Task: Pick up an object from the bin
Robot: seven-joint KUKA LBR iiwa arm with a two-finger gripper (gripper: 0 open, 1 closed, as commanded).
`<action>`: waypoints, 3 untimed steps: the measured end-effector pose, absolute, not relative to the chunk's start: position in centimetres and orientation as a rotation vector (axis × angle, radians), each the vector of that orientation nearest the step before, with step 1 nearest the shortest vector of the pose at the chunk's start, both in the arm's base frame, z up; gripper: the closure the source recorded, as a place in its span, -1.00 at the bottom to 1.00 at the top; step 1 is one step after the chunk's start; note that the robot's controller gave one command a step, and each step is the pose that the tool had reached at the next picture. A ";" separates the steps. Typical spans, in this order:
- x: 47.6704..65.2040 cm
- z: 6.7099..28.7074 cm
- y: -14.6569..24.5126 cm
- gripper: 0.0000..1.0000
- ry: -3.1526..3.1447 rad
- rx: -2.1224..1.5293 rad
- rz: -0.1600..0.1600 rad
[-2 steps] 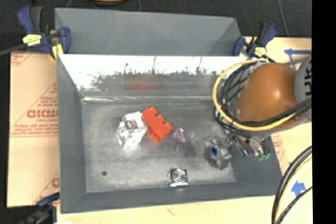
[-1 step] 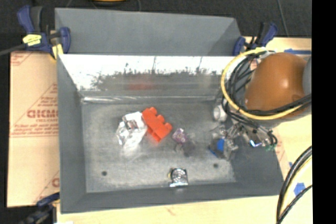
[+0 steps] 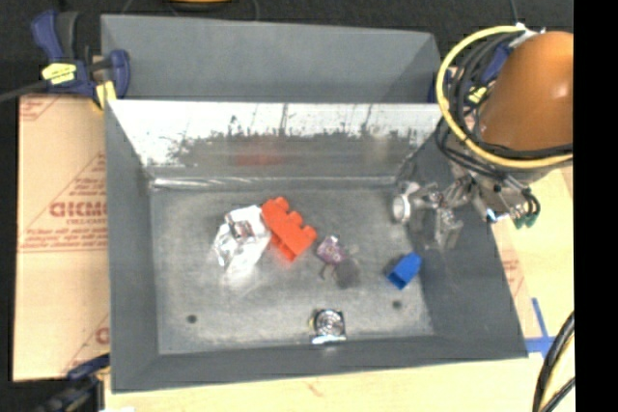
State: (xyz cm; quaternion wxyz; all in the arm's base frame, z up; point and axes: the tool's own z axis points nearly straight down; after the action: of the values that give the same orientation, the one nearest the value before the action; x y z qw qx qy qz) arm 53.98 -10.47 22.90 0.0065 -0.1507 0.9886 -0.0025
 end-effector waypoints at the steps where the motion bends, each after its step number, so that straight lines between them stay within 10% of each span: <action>1: 53.7 22.5 -10.3 -1.00 3.103 -0.473 -0.001; 2: 54.1 9.8 -12.1 -1.00 3.120 -0.390 0.004; 3: 52.3 7.1 -14.7 -1.00 3.096 -0.504 -0.005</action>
Offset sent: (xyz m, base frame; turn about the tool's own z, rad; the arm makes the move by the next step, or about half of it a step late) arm 0.0000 0.0000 0.0000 0.0000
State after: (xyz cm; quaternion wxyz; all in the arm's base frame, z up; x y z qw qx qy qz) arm 52.27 -14.74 7.06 0.0024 -0.1608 0.9870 -0.0015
